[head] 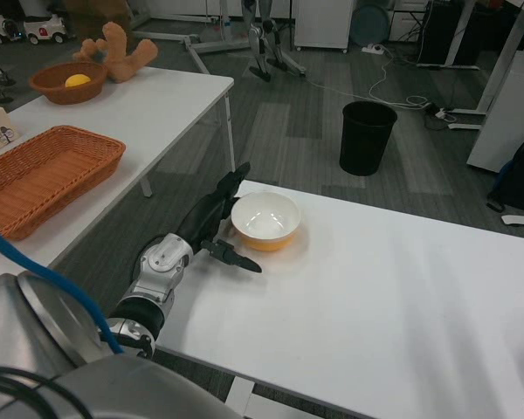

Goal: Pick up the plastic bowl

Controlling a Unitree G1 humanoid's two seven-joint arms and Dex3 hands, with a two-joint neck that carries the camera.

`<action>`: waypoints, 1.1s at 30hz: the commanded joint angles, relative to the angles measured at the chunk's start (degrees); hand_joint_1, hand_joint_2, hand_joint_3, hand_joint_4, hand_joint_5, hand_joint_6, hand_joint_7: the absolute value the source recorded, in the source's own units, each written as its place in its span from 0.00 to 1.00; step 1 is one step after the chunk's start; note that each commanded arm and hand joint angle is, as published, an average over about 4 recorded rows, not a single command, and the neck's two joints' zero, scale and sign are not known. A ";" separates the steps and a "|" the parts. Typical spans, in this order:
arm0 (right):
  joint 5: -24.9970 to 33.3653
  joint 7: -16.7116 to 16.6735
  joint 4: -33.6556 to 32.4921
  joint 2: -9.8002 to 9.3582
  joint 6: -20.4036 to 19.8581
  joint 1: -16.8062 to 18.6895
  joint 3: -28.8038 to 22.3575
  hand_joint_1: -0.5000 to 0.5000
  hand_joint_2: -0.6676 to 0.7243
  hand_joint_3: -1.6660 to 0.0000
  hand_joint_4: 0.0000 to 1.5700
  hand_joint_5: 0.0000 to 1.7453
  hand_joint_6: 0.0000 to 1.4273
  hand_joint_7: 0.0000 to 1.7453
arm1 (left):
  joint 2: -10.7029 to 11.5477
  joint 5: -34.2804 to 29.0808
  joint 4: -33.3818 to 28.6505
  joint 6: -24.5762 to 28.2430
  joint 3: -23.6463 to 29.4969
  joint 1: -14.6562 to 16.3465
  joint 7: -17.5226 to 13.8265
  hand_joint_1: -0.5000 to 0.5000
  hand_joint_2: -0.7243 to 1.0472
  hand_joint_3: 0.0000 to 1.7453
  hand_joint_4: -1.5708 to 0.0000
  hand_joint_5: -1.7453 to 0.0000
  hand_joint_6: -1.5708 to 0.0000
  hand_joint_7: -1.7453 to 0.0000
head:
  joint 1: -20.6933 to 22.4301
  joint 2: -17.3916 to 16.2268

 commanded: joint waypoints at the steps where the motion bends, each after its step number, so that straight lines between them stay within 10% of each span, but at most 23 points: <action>1: 0.83 -0.11 -0.49 -0.10 -0.68 0.74 0.04 0.04 0.77 1.00 0.00 0.00 0.00 0.00 | 1.03 2.95 0.87 -0.67 0.95 -1.13 0.43 0.00 0.64 0.01 1.00 0.35 1.00 0.96 | -0.13 -0.08; 8: 1.05 -0.11 -0.49 -0.10 -0.85 0.87 0.04 0.04 0.78 1.00 0.00 0.00 0.00 0.00 | 1.42 5.28 1.35 -0.80 1.17 -2.23 0.47 0.00 0.94 0.01 1.00 0.35 1.00 0.96 | -0.31 -0.29; 27: 1.29 -0.11 -0.49 -0.19 -1.09 1.18 -0.03 0.04 0.77 1.00 0.00 0.00 0.00 0.00 | 1.91 5.99 3.24 -0.72 0.09 -2.65 0.45 0.00 1.00 0.07 1.00 0.31 1.00 0.94 | -0.54 -0.81; 33: 1.36 -0.11 -0.40 -0.19 -1.29 1.13 0.04 0.04 0.77 1.00 0.00 0.00 0.00 0.00 | 1.86 5.79 3.17 -0.69 -0.06 -2.67 0.30 0.00 1.00 0.20 1.00 0.29 0.84 0.44 | -0.56 -1.01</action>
